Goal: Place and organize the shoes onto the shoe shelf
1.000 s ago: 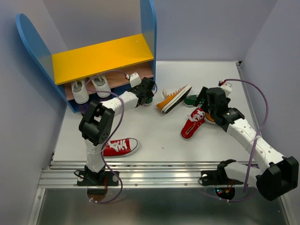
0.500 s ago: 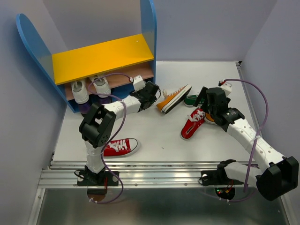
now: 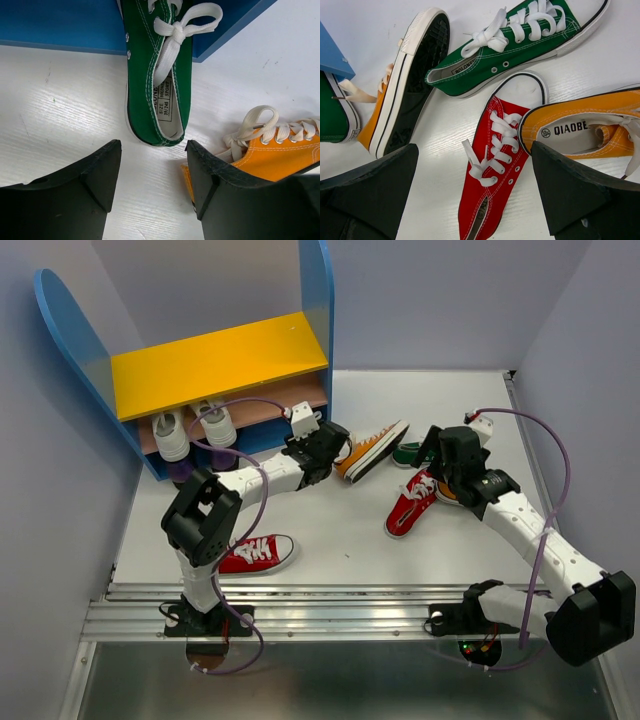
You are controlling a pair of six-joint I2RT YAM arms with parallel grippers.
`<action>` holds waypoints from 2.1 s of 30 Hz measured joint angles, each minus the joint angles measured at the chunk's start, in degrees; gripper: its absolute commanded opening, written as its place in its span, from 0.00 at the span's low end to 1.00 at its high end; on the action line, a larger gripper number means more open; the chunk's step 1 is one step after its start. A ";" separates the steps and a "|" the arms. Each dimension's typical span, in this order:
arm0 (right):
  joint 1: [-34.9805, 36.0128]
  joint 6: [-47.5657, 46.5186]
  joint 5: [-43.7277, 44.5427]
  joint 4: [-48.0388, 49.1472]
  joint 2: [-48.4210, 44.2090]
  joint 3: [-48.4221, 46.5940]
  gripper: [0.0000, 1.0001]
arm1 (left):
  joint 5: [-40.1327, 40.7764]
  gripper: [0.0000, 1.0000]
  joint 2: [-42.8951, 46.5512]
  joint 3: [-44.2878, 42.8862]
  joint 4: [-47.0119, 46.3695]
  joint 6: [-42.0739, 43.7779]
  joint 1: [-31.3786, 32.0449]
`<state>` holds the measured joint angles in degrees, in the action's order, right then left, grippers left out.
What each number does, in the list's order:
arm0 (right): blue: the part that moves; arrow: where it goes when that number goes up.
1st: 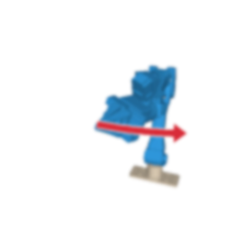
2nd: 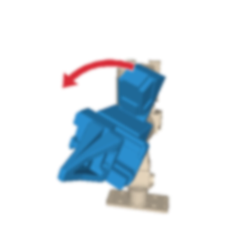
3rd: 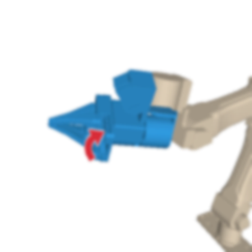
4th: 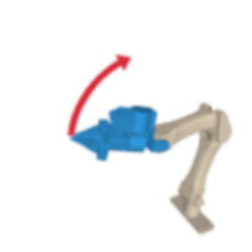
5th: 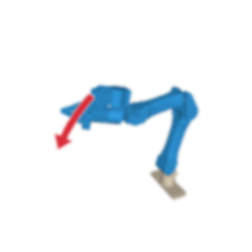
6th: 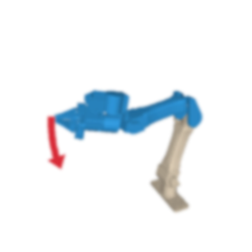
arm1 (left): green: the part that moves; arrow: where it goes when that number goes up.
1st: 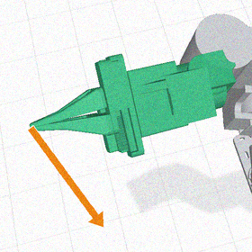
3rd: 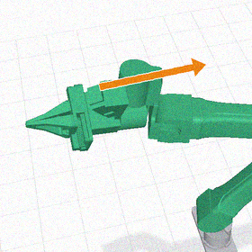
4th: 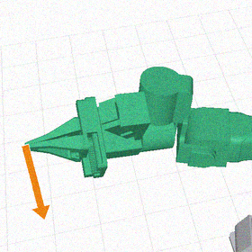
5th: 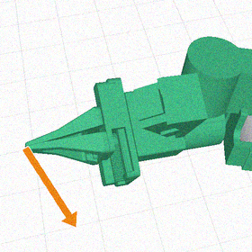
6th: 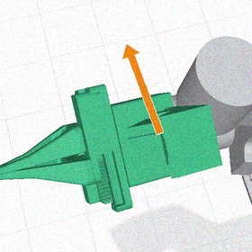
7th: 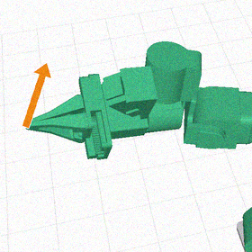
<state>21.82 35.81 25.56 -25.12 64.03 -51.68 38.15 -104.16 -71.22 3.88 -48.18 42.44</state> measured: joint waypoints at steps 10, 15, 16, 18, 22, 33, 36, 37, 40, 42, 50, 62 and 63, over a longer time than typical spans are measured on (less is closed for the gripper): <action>0.00 0.00 -0.09 0.00 0.13 0.00 1.00 | 3.74 0.83 -1.31 -0.02 0.70 -1.03 0.63; 0.00 0.00 -0.13 0.00 0.22 0.00 1.00 | 5.51 0.83 -5.01 -1.31 1.09 -0.68 0.79; 0.00 0.00 -0.15 0.00 0.26 0.00 1.00 | 5.53 0.83 -5.62 -1.73 1.22 -0.61 0.87; 0.00 0.00 -0.15 0.00 0.37 0.00 1.00 | 5.60 0.83 -6.58 -2.40 1.22 -0.39 1.01; 0.00 -0.02 -0.31 -0.02 0.63 0.00 1.00 | 5.49 0.83 -6.97 -2.86 1.20 0.33 1.03; 0.00 -0.09 -0.79 -0.04 0.66 0.02 1.00 | 4.76 0.42 -10.99 -5.46 0.26 2.10 1.25; 0.00 -0.26 -1.01 -0.04 1.22 0.00 1.00 | 5.14 0.11 -11.28 -5.81 0.13 2.71 1.33; 0.00 -0.33 -1.14 -0.04 1.51 0.00 1.00 | 5.35 0.00 -11.28 -5.86 0.24 2.75 1.33; 0.00 -0.48 -1.25 -0.04 2.01 0.00 1.00 | 5.44 0.00 -11.41 -6.45 1.20 4.17 1.07; 0.00 -0.50 -1.42 -0.09 2.10 0.00 1.00 | 5.51 0.00 -11.96 -7.78 2.56 4.79 0.96; 0.00 -0.46 -1.62 -0.13 2.10 0.00 1.00 | 7.39 0.00 -12.74 -11.06 7.19 6.88 0.17; 0.00 -0.46 -2.12 -0.13 2.10 0.00 1.00 | 8.83 0.00 -12.96 -15.87 10.64 7.89 -4.83; 0.00 -0.46 -2.14 -0.13 2.10 -0.02 1.00 | 8.68 0.00 -12.96 -15.87 10.54 7.98 -5.05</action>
<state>21.82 35.35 23.42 -25.26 66.13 -51.70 46.83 -117.12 -87.09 14.41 -40.21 37.39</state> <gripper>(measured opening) 0.999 0.150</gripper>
